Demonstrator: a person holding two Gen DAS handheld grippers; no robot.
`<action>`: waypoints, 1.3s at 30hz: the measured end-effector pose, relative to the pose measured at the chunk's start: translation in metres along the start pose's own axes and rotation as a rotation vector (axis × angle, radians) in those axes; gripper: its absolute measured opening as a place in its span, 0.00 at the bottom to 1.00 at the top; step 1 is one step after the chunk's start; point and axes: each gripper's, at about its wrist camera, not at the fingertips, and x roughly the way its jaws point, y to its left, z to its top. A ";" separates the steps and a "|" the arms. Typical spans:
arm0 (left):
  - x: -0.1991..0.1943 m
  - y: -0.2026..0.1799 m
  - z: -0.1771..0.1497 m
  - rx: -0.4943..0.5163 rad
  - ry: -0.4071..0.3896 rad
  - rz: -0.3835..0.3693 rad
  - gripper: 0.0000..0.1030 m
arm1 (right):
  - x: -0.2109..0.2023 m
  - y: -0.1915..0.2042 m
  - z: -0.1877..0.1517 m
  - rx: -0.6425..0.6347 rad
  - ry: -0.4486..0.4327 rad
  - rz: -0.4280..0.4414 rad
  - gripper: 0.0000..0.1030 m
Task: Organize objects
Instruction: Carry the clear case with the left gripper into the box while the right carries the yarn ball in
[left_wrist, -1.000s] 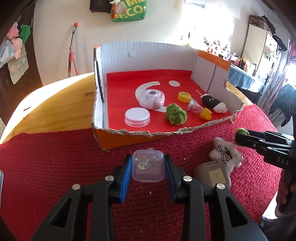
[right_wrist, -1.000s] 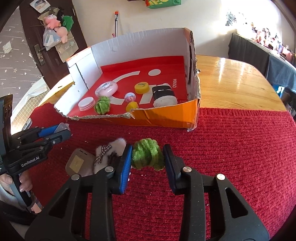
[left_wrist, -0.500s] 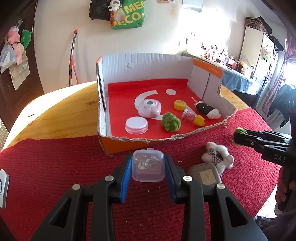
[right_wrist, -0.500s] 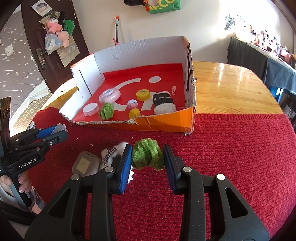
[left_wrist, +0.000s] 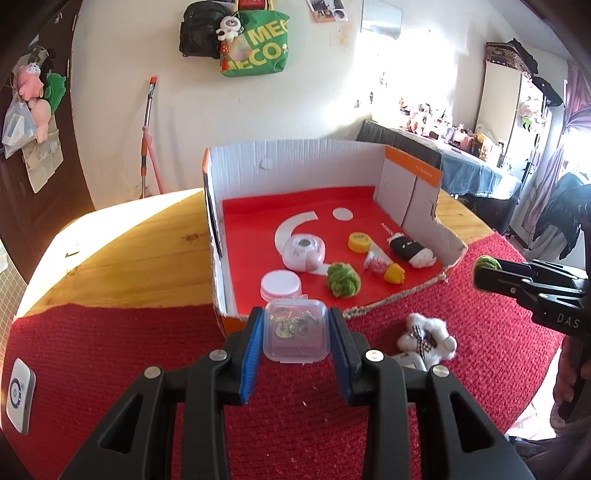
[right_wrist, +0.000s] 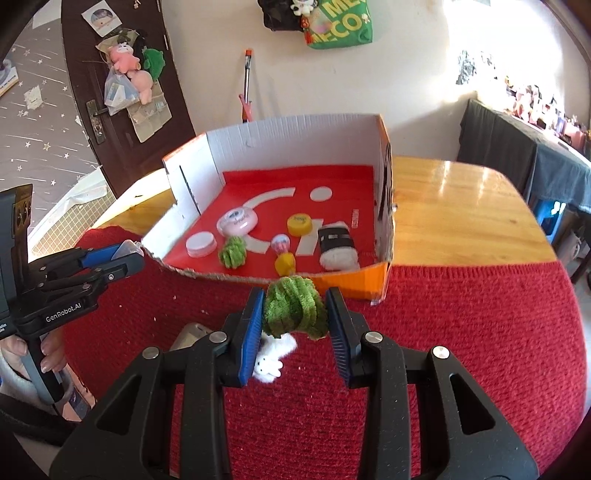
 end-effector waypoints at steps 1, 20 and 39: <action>0.000 0.000 0.002 0.002 -0.001 -0.002 0.35 | -0.001 0.000 0.003 -0.005 -0.004 0.000 0.31; 0.053 0.012 0.061 0.029 0.099 0.025 0.35 | 0.027 0.012 0.070 -0.145 0.001 -0.049 0.31; 0.102 0.025 0.078 -0.023 0.289 0.035 0.35 | 0.099 0.019 0.115 -0.284 0.156 -0.195 0.31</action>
